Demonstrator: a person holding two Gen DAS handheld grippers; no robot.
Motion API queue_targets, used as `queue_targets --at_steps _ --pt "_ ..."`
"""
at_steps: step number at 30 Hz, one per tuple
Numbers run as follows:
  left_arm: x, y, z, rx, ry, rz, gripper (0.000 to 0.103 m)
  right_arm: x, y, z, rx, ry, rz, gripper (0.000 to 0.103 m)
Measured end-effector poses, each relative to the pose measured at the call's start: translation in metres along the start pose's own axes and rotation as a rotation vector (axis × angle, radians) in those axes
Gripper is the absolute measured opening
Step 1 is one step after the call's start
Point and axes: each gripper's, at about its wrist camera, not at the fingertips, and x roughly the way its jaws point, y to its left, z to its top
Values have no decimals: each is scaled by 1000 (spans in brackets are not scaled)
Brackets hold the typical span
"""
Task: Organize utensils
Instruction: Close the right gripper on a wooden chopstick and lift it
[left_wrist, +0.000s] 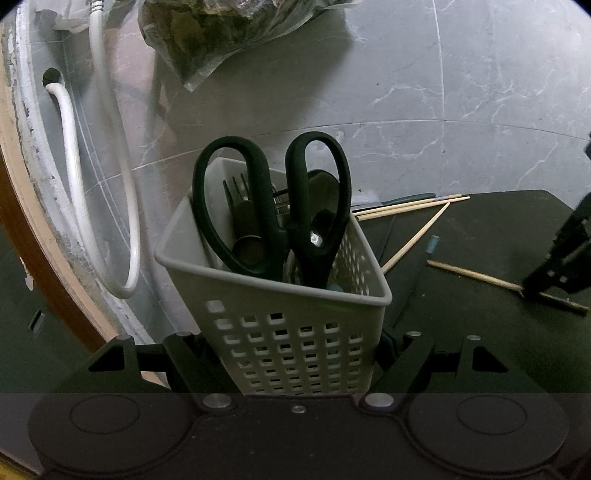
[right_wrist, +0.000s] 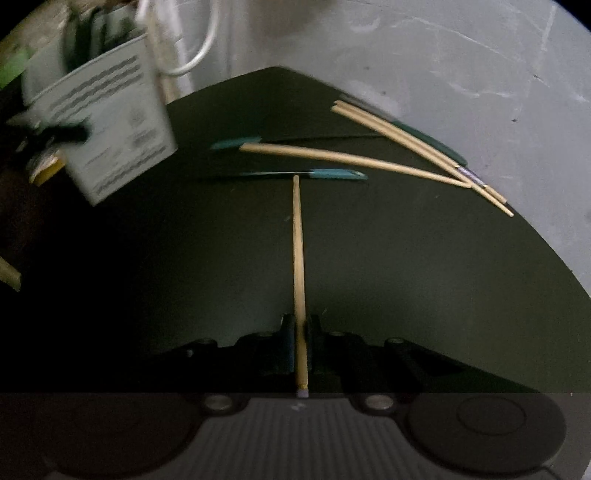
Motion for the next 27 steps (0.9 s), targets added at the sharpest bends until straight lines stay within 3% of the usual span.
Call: queue_targets --at_steps 8,14,22,23,24,26,27 --pt "0 -1 0 -3 -2 2 79 12 -32 10 339 -81 -106 7" --pt "0 0 -1 -1 -6 -5 79 22 -44 22 631 -161 -101 7" --pt "0 3 0 6 -10 -21 79 38 -22 47 711 -175 -70 11" --pt "0 3 0 6 -11 -23 79 40 -20 50 714 -174 -75 22" --pt "1 4 -1 5 -12 -26 79 40 -18 53 723 -178 -75 42" --pt "1 5 -1 5 -14 -30 79 39 -15 56 749 -191 -58 56" --pt "1 5 -1 6 -15 -32 79 40 -12 60 755 -193 -57 57"
